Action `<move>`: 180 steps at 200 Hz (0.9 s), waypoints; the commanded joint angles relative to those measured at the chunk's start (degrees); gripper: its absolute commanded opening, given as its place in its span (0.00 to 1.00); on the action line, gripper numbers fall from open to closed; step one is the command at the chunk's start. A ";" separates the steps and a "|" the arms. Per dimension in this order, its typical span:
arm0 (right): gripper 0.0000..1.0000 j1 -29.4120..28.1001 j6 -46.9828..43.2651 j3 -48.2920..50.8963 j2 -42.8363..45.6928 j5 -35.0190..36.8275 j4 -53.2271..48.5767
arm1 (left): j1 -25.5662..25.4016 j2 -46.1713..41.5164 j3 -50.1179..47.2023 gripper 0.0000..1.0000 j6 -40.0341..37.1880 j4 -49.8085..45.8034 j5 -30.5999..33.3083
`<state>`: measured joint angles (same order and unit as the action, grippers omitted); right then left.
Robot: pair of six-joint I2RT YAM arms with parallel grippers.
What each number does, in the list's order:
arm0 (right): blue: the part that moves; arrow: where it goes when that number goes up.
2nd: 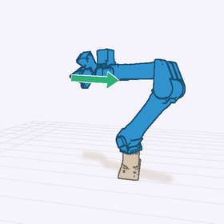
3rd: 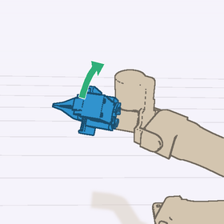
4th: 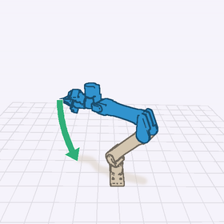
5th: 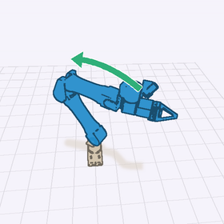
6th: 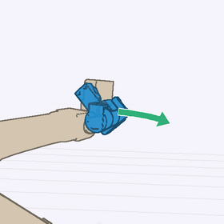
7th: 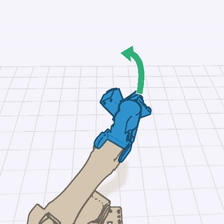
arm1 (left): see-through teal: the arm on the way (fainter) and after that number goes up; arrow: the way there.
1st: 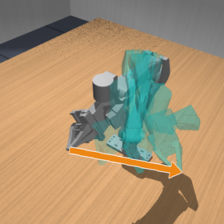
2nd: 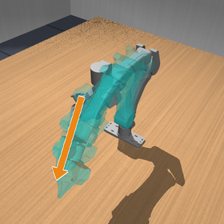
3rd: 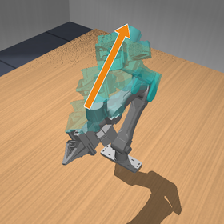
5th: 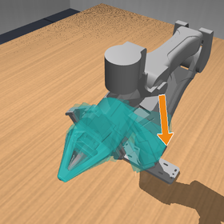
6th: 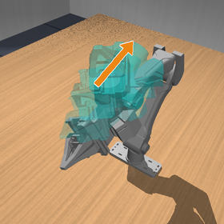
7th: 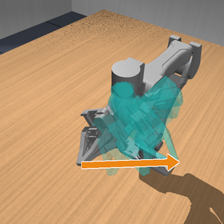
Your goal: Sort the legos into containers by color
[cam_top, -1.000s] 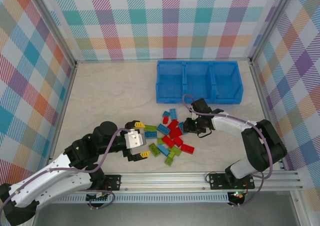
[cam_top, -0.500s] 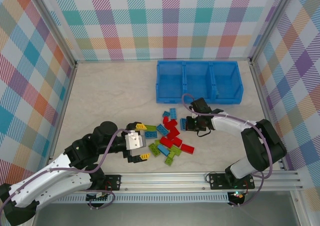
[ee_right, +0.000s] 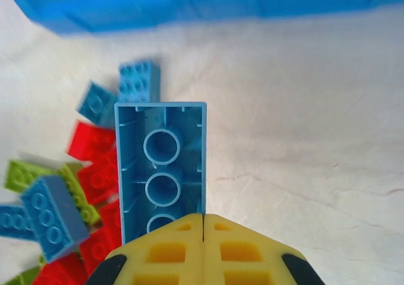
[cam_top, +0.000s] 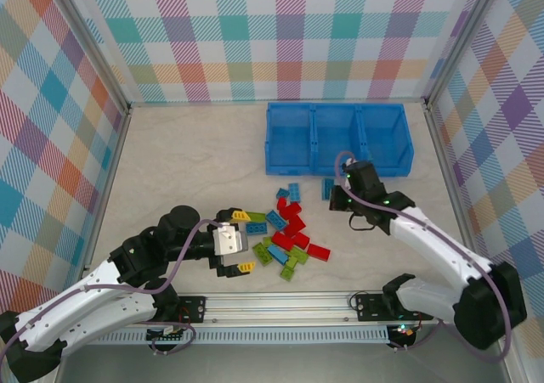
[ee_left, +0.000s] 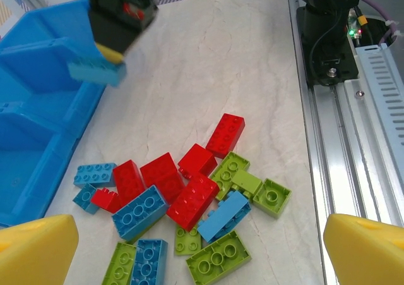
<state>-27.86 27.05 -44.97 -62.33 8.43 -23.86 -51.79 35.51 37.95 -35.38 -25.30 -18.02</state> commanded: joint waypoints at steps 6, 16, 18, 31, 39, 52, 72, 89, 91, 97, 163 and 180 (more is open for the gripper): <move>0.00 9.44 -3.84 -7.68 -0.68 6.60 -1.21 | 0.97 -0.44 -0.60 1.00 1.48 2.16 0.06; 0.00 14.92 -4.75 -9.82 -3.14 5.11 0.35 | 1.13 -0.39 -0.52 1.00 3.36 2.97 1.93; 0.00 15.46 -4.83 -10.11 -3.45 4.89 0.54 | 1.16 -0.36 -0.51 1.00 3.73 3.15 2.35; 0.00 21.33 -5.32 -13.52 -8.48 2.06 2.41 | 1.37 -0.26 -0.19 1.00 6.22 3.59 5.17; 0.00 23.84 -5.57 -16.07 -12.62 0.38 2.74 | 1.52 -0.17 0.14 1.00 7.32 3.62 6.70; 0.00 25.98 -6.04 -20.51 -19.55 -1.39 2.61 | 1.89 -0.17 0.49 1.00 9.15 3.60 9.15; 0.08 27.44 -5.92 -24.94 -27.64 -2.03 3.15 | 2.28 -0.17 0.85 1.00 11.60 3.69 12.49; 0.15 28.75 -5.39 -27.99 -31.98 -3.91 2.73 | 2.69 0.13 0.89 1.00 14.56 4.41 15.61; 0.16 28.83 -5.39 -28.11 -32.27 -4.00 2.69 | 2.80 0.21 0.94 1.00 15.03 4.50 16.06; 0.17 29.01 -5.34 -28.79 -32.89 -4.03 2.47 | 2.86 0.43 0.99 1.00 16.06 4.62 17.01; 0.37 28.92 -3.15 -22.89 -21.59 -14.82 2.88 | 7.51 13.64 10.85 1.00 34.58 -2.72 25.99; 0.44 27.36 -1.54 -18.06 -15.21 -22.96 3.30 | 8.97 20.33 18.54 1.00 41.02 -10.31 29.46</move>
<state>0.75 23.18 -67.85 -86.21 -2.00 -21.28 -44.86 49.71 47.22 -6.57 -26.70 4.78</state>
